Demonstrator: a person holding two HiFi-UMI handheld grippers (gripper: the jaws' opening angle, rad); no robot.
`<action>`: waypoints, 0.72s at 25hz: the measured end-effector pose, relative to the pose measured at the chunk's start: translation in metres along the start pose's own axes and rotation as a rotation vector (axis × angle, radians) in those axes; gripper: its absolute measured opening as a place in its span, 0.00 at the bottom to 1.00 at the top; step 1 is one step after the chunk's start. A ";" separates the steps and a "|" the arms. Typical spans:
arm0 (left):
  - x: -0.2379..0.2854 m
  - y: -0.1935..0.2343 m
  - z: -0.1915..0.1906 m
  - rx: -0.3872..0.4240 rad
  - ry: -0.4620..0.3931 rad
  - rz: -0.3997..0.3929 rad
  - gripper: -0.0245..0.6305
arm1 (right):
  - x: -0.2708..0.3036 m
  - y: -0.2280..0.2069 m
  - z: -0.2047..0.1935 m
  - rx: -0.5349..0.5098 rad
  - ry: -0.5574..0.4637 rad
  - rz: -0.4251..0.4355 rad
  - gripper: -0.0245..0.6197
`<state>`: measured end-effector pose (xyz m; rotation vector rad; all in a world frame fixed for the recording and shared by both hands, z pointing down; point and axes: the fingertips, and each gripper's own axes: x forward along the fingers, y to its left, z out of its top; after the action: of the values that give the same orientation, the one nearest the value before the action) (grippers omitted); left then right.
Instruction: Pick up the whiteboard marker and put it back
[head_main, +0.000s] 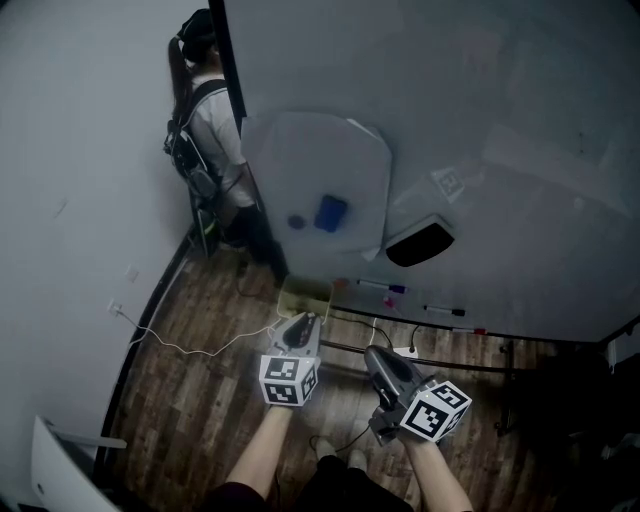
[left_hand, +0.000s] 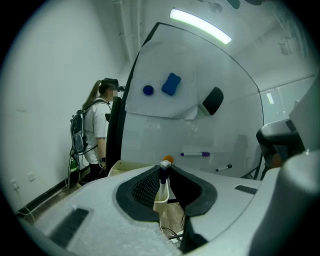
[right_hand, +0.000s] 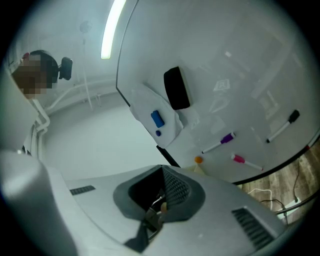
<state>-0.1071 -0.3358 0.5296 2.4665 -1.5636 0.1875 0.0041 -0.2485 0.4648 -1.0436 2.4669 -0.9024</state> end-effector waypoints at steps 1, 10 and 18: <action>0.001 0.000 -0.002 -0.003 0.006 -0.001 0.12 | -0.001 0.000 0.000 -0.001 0.000 -0.002 0.04; 0.000 -0.007 -0.001 -0.017 0.015 -0.038 0.25 | -0.003 -0.001 0.000 -0.003 0.000 -0.001 0.04; -0.030 -0.021 0.033 -0.075 -0.064 -0.074 0.12 | 0.001 0.009 0.007 -0.023 -0.001 0.031 0.04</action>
<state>-0.1017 -0.3088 0.4889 2.4900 -1.4729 0.0378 0.0022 -0.2474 0.4539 -1.0097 2.4913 -0.8667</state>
